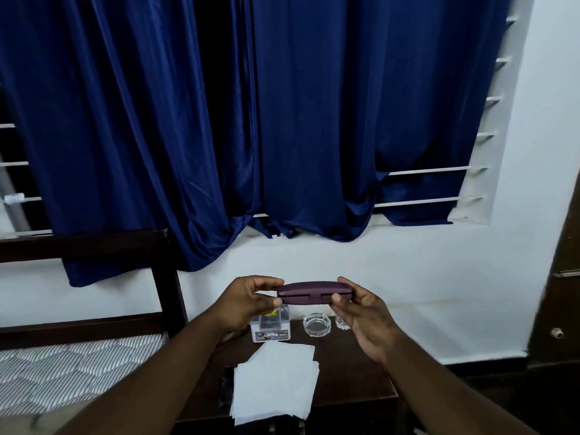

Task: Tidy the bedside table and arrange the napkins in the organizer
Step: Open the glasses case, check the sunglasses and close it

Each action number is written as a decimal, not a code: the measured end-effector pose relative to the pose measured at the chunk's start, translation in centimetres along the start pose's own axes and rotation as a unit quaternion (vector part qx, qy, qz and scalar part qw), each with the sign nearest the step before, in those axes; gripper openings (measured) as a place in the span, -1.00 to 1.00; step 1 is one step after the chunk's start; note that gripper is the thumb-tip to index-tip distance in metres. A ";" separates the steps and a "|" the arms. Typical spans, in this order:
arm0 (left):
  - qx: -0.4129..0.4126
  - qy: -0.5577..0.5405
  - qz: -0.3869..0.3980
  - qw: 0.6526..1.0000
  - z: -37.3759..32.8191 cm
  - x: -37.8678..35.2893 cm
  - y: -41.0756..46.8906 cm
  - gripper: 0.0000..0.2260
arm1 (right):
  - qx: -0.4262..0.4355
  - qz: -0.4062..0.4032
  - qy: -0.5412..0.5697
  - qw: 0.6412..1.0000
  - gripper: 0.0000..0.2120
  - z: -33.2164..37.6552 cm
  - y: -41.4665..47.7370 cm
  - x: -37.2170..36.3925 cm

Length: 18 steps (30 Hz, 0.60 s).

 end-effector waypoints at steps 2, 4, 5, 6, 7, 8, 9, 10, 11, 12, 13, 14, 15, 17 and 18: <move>-0.007 -0.008 -0.018 1.000 0.0 0.2 0.3 -0.66 | 0.000 -0.001 -0.001 1.000 -0.39 0.0 0.0 -0.1; -0.005 -0.012 -0.025 1.000 0.1 0.3 0.4 -0.68 | 0.000 -0.002 -0.007 1.000 -0.38 0.0 0.0 -0.1; -0.002 -0.011 -0.025 1.000 0.1 0.3 0.4 -0.69 | -0.001 -0.001 -0.009 1.000 -0.39 0.0 0.0 -0.1; 0.002 -0.010 -0.025 1.000 0.0 0.2 0.4 -0.69 | -0.001 -0.001 -0.010 1.000 -0.42 0.0 0.1 0.0; 0.003 -0.009 -0.025 1.000 0.0 0.2 0.4 -0.69 | -0.001 0.000 -0.011 1.000 -0.45 0.0 0.1 0.0; 0.002 -0.010 -0.027 1.000 0.0 0.3 0.4 -0.70 | -0.002 0.005 -0.012 1.000 -0.48 0.1 0.0 -0.1; -0.001 -0.011 -0.032 0.999 0.0 0.4 0.3 -0.71 | -0.001 0.013 -0.017 1.000 -0.52 0.2 -0.1 -0.3; -0.005 -0.010 -0.039 0.999 -0.1 0.5 0.3 -0.73 | 0.002 0.021 -0.023 0.999 -0.57 0.3 -0.1 -0.5; -0.009 -0.008 -0.048 0.999 -0.2 0.6 0.2 -0.75 | 0.005 0.029 -0.030 0.999 -0.60 0.4 -0.2 -0.8; -0.013 -0.007 -0.058 0.998 -0.2 0.6 0.1 -0.78 | 0.007 0.034 -0.033 0.999 -0.62 0.4 -0.3 -1.1; -0.017 -0.012 -0.069 0.997 -0.2 0.6 0.1 -0.80 | 0.010 0.038 -0.036 0.999 -0.60 0.4 -0.4 -1.3; -0.019 -0.020 -0.081 0.996 -0.2 0.5 0.0 -0.80 | 0.012 0.042 -0.039 0.998 -0.58 0.3 -0.4 -1.5; -0.020 -0.032 -0.094 0.995 -0.1 0.5 -0.1 -0.77 | 0.011 0.048 -0.041 0.998 -0.56 0.1 -0.4 -1.7; -0.020 -0.053 -0.118 0.991 0.5 0.9 -0.2 -0.70 | 0.007 0.059 -0.041 0.997 -0.52 -0.3 -0.2 -2.2; -0.019 -0.066 -0.129 0.989 0.9 1.1 -0.3 -0.68 | 0.000 0.062 -0.040 0.997 -0.48 -0.7 -0.1 -2.5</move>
Point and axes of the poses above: each hand's wrist, its own y-axis towards the middle knuckle, its own x-axis out of the back of the hand, z = x × y, the point moved 7 cm from there along y, towards the middle knuckle, and after that the axes turned 13 degrees about z, right-handed, at the moved point
